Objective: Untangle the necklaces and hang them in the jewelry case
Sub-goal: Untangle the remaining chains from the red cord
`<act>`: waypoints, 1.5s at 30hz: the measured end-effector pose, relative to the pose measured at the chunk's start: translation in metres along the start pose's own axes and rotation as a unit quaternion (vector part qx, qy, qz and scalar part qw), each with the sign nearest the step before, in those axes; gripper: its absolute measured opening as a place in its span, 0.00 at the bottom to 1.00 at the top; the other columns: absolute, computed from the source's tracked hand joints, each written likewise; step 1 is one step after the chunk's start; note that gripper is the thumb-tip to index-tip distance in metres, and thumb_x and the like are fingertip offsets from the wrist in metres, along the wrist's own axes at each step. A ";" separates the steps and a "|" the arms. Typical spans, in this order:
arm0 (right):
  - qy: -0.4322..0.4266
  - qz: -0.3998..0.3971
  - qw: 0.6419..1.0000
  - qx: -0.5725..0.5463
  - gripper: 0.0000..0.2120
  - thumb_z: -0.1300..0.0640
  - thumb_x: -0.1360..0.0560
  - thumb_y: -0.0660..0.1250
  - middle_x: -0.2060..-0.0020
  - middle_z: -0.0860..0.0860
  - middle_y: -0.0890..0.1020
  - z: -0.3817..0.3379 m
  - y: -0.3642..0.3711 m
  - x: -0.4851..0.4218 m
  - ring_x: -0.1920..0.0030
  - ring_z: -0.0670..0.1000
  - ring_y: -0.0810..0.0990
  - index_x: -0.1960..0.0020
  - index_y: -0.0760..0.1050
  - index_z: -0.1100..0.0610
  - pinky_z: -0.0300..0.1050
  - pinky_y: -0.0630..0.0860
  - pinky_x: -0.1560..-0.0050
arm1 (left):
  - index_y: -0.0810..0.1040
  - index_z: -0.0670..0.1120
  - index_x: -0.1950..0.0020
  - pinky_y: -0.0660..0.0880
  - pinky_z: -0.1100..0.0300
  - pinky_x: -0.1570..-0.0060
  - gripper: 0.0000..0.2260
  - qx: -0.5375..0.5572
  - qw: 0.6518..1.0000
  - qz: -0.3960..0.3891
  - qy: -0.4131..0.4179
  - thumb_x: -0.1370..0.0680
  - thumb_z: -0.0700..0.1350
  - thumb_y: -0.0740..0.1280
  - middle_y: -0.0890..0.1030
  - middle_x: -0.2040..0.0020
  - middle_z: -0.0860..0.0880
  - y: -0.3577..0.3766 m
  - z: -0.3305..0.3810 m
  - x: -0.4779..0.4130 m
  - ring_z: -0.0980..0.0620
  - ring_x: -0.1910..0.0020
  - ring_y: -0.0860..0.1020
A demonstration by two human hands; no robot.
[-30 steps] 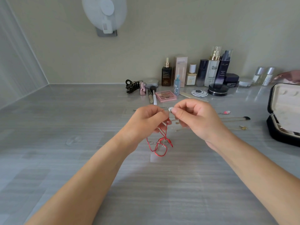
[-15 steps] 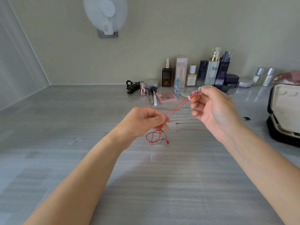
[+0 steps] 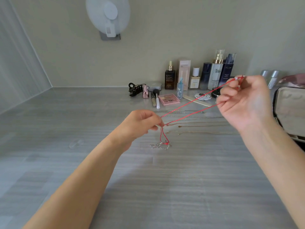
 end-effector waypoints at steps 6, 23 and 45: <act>0.009 0.014 0.997 0.076 0.04 0.55 0.43 0.59 0.81 0.46 0.63 -0.001 -0.010 -0.002 0.82 0.45 0.55 0.70 0.64 0.52 0.36 0.51 0.79 | 0.71 0.48 0.66 0.71 0.57 0.55 0.11 0.177 0.984 0.010 -0.033 0.23 0.44 0.59 0.83 0.63 0.50 -0.006 -0.007 -0.005 0.52 0.62 0.78; 0.062 0.007 0.978 0.197 0.13 0.56 0.27 0.53 0.86 0.46 0.54 0.008 -0.017 -0.004 0.85 0.44 0.50 0.71 0.63 0.52 0.35 0.45 0.78 | 0.73 0.47 0.64 0.67 0.66 0.76 0.11 0.349 0.937 0.028 0.009 0.21 0.47 0.61 0.62 0.77 0.55 -0.020 0.001 -0.005 0.58 0.79 0.60; 0.289 -0.367 0.596 0.653 0.05 0.54 0.36 0.69 0.75 0.48 0.76 0.078 -0.012 0.048 0.78 0.44 0.67 0.70 0.76 0.52 0.35 0.62 0.75 | 0.79 0.48 0.59 0.75 0.65 0.71 0.07 0.155 0.985 -0.077 -0.028 0.23 0.46 0.64 0.77 0.67 0.53 0.015 -0.009 0.000 0.59 0.72 0.74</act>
Point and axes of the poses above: each hand's wrist, its own x-axis away from the middle knuckle, its own y-axis out of the palm, z = x × y, the point moved 8 cm from there along -x, towards the middle knuckle
